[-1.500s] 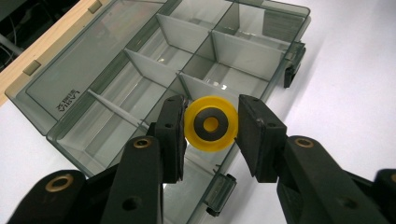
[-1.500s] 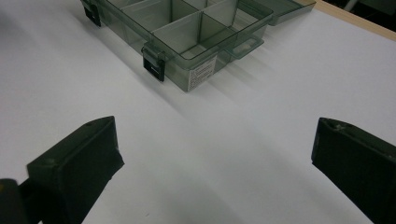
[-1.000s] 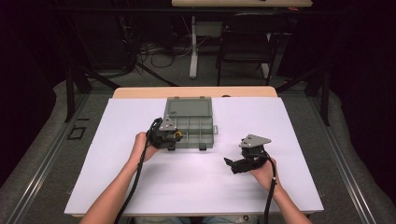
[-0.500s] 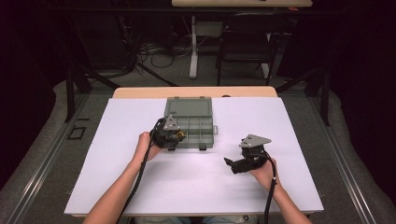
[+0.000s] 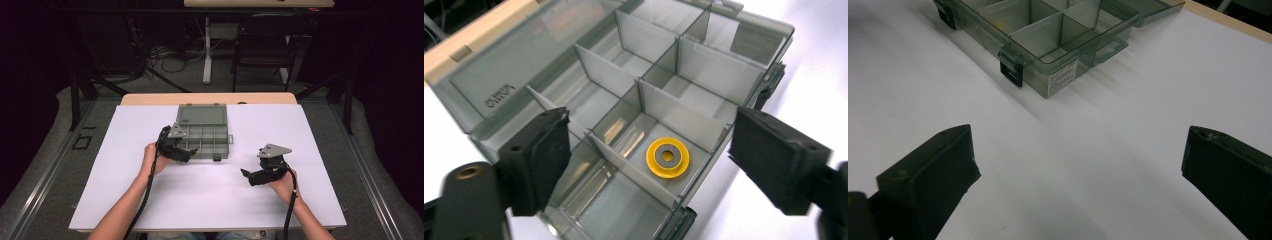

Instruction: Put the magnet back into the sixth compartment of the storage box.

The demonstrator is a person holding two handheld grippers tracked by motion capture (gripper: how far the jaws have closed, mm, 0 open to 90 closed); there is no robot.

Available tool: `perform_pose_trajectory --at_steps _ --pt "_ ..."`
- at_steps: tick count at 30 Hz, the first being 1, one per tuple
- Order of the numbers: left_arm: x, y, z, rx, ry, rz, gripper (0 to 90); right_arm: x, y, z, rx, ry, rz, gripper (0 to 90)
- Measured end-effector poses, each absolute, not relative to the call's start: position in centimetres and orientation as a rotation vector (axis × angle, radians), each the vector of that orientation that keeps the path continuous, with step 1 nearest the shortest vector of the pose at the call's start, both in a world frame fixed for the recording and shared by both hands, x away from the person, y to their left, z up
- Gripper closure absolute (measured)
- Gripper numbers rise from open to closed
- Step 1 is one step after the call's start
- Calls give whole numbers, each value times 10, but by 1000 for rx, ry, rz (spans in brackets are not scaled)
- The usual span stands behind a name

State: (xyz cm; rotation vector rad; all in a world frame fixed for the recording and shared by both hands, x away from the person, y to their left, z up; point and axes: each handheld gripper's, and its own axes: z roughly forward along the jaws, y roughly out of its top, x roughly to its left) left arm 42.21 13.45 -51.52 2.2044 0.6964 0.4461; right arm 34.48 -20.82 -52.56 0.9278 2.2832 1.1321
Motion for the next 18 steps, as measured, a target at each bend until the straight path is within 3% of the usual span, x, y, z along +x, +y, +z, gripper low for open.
perform_pose_trajectory --at_steps 7,18 --pt "415 137 -508 2201 682 467 55 344 -209 -525 919 2282 1127 5" --pt "409 137 -503 2200 660 486 13 344 -210 -524 909 2278 1137 5"
